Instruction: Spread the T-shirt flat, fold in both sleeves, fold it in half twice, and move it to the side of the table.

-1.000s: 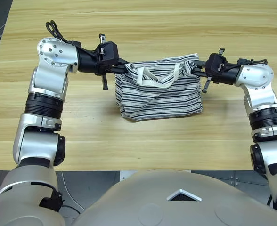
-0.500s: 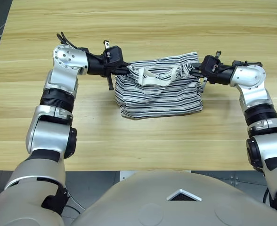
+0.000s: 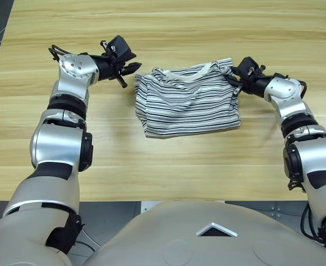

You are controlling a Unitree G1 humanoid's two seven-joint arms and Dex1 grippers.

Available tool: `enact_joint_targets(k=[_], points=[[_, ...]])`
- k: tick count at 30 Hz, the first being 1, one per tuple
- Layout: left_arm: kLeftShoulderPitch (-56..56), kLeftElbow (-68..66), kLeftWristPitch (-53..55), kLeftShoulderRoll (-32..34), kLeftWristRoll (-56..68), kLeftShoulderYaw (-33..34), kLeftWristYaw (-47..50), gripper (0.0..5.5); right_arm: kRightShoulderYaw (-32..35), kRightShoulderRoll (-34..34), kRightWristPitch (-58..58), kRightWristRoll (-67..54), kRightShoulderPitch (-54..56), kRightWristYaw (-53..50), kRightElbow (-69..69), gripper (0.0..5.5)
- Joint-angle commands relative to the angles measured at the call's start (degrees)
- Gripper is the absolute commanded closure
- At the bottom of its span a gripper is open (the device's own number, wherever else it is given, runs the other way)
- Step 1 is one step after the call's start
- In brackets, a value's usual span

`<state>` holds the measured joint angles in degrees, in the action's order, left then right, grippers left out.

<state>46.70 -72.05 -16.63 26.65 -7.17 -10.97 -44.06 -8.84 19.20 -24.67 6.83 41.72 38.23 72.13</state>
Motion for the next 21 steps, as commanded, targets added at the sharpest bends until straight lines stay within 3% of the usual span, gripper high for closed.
enact_joint_targets(k=[1,9,15,21], points=[[1.64,-1.62,0.28,0.3,-1.64,0.93,3.97,4.11,2.66,-1.35,2.82,-1.02,2.35,-2.04,1.12,4.47],[2.9,-0.27,-2.76,0.06,-1.81,2.86,7.45,4.11,13.64,-3.29,10.59,-11.34,4.29,3.19,0.06,4.47],[3.24,5.74,-7.21,-1.34,-1.04,2.96,5.15,4.11,13.95,-2.61,7.64,-10.89,3.92,4.11,-2.7,4.47],[-11.34,32.71,-4.66,-3.84,1.31,-2.44,-5.14,4.11,9.24,-1.6,0.94,-7.08,-1.45,8.54,-8.96,4.47]])
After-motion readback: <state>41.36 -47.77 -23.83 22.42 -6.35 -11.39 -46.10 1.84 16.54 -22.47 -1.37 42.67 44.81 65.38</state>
